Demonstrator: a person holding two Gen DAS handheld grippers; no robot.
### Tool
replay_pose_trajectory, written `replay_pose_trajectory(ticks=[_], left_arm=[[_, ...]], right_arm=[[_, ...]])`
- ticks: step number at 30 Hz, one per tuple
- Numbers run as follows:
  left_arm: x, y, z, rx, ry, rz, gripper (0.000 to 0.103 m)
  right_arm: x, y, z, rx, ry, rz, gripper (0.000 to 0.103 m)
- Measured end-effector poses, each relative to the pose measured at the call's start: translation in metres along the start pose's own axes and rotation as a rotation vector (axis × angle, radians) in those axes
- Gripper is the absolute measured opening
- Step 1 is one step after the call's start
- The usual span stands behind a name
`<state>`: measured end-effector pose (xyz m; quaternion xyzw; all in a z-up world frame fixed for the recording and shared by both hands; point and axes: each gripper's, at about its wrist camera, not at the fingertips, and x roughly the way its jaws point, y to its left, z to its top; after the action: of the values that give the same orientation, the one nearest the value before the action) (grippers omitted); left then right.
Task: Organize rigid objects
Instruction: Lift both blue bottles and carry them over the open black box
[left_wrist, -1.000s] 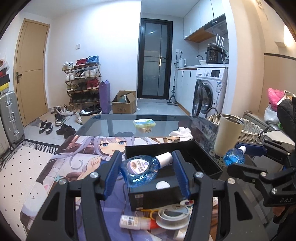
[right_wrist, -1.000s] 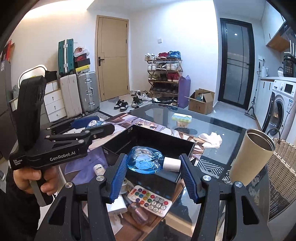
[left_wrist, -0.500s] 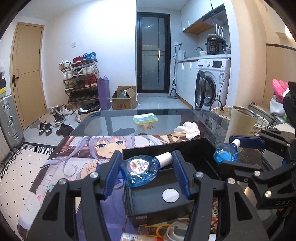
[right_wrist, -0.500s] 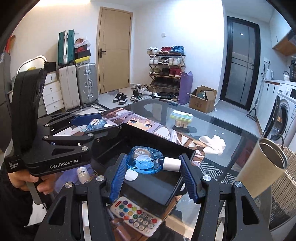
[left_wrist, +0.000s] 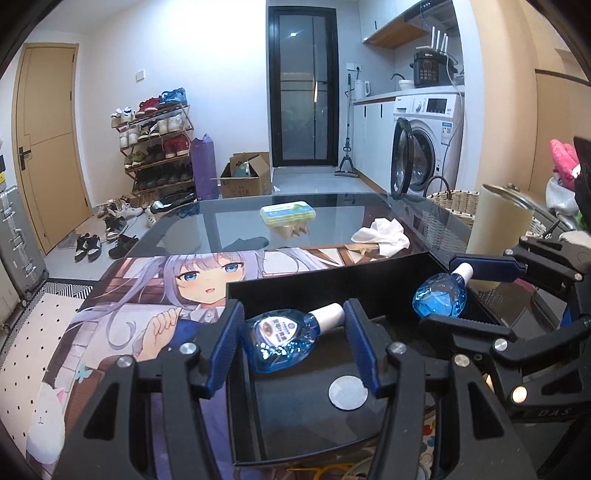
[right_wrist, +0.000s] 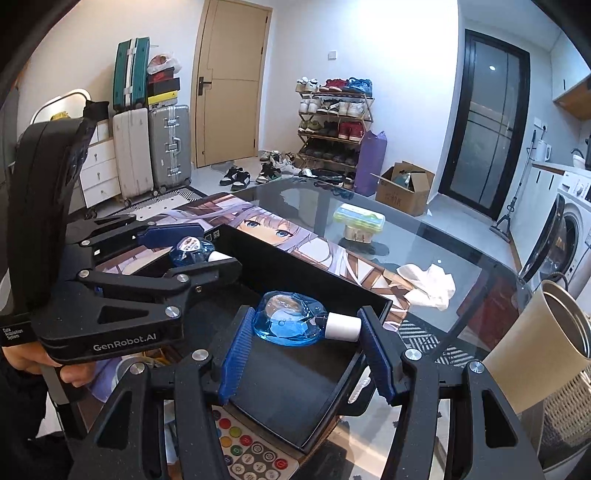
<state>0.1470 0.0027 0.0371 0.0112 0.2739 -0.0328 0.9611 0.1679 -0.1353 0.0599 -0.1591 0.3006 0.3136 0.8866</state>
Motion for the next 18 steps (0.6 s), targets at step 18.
replay_pose_trajectory(ticks=[18], left_arm=[[0.008,-0.007,-0.002,0.047,0.017,-0.009,0.055]], right_arm=[[0.026,-0.006,0.004,-0.018,0.052,0.039,0.058]])
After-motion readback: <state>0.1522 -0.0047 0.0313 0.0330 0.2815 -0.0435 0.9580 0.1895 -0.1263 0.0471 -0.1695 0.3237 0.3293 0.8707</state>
